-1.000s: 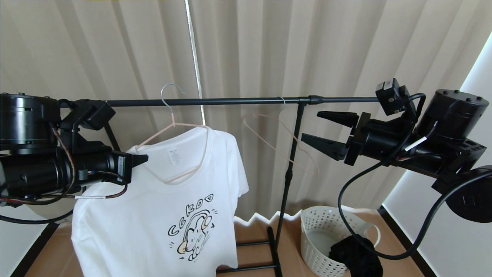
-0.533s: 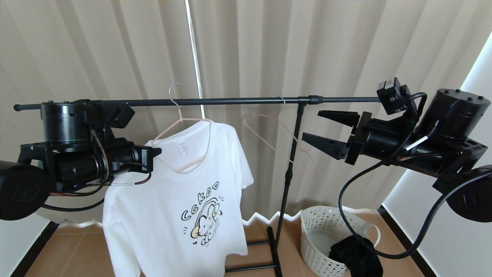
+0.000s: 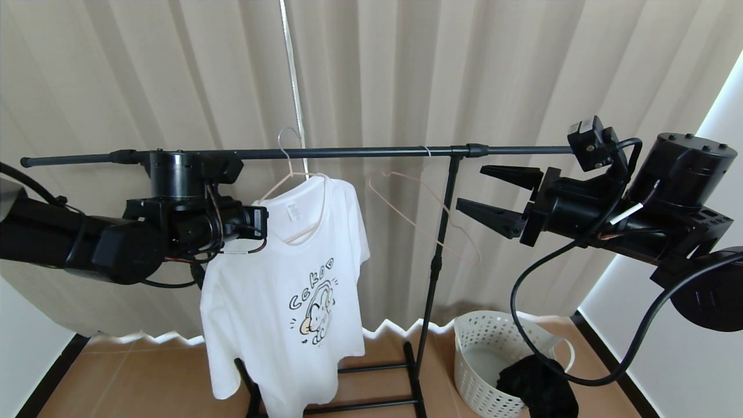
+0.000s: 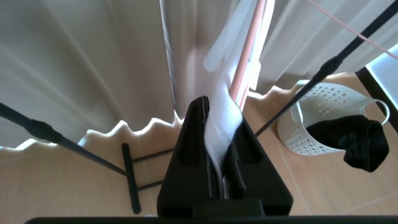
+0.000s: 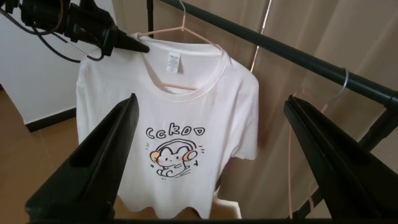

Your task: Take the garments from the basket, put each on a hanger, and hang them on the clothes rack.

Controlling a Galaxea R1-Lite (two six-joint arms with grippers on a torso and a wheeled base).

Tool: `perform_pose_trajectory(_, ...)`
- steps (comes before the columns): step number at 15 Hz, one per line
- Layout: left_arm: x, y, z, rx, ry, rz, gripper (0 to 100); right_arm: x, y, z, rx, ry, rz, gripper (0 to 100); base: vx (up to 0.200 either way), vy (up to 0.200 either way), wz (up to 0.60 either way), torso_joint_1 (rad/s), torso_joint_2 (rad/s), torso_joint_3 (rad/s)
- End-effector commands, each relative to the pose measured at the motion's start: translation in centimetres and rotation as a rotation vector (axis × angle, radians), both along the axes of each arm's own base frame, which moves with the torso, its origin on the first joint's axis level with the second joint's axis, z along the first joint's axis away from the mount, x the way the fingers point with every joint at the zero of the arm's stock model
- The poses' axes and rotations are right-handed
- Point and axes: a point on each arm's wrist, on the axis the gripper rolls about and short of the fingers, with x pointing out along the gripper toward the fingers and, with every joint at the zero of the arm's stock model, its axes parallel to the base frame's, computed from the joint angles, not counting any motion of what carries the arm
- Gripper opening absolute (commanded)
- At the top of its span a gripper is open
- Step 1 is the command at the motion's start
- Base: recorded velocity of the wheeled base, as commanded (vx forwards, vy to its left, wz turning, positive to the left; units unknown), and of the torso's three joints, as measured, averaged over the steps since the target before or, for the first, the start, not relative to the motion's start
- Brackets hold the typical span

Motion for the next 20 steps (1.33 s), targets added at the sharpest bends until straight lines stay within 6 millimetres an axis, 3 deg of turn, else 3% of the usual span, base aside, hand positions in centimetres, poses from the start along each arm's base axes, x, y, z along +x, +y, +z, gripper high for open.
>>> perform_pose_trajectory(1,2.3,-0.4,-1.3,0.008,0.011,0.014,0,0.2,-0.1,-0.1,-0.001,0.002,-0.003,100,0.0,0.0,0.0,0.0,0.0,0.0)
perform_pose_trajectory(10,7.7,-1.3,-2.9,-0.006,-0.036,0.065,0,1.0,-0.2,-0.7,-0.007,0.016,-0.014,100,0.0,0.0,0.0,0.0,0.0,0.0)
perform_pose_trajectory(20,8.2,-1.5,-5.0,-0.002,0.011,0.067,0,1.3,-0.2,-1.0,-0.009,0.019,-0.017,100,0.0,0.0,0.0,0.0,0.0,0.0)
